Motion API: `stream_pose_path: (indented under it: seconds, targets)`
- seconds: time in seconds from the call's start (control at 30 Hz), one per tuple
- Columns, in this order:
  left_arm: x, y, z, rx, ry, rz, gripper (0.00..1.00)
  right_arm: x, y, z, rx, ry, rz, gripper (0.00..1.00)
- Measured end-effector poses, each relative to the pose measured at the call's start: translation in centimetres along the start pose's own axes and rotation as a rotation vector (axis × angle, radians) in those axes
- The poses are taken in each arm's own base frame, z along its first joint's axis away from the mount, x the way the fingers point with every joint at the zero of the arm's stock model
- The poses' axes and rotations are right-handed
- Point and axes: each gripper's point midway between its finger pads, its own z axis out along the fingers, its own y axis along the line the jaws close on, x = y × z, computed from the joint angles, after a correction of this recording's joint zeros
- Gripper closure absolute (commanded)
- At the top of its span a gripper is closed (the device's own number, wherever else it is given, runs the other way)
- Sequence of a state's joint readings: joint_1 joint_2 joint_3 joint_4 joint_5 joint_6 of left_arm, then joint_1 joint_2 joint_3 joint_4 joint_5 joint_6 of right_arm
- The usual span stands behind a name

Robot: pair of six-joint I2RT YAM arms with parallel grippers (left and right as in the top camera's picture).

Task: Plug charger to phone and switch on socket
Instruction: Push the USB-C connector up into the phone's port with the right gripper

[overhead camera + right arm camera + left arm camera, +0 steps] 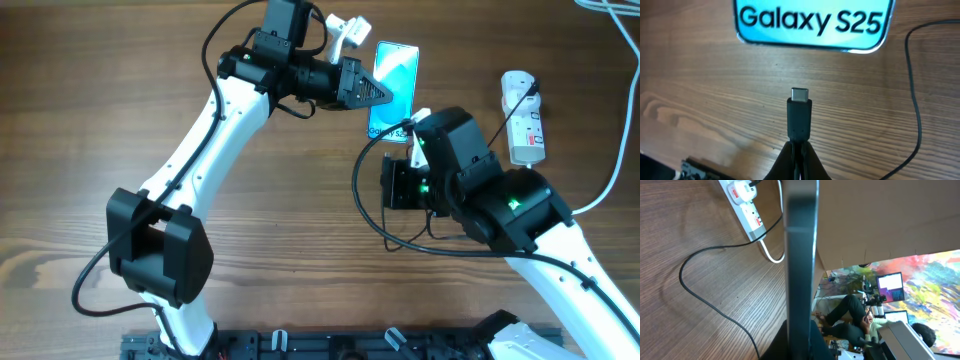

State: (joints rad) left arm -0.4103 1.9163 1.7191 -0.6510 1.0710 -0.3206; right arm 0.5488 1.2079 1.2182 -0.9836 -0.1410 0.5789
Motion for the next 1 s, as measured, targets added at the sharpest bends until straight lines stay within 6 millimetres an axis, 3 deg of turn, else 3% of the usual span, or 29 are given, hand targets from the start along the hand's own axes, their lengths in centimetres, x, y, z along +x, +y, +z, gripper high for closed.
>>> stream_pose_path:
  seconds: [0.3,1.0]
  targets:
    - [0.4,-0.7,0.0,0.042,0.020,-0.012,0.96,-0.6,-0.1,1.1,0.017,-0.002,0.017,0.95]
    - [0.3,-0.5,-0.4,0.043,0.015,0.004,0.96,-1.0,0.2,1.1,0.006,-0.019,0.016,0.96]
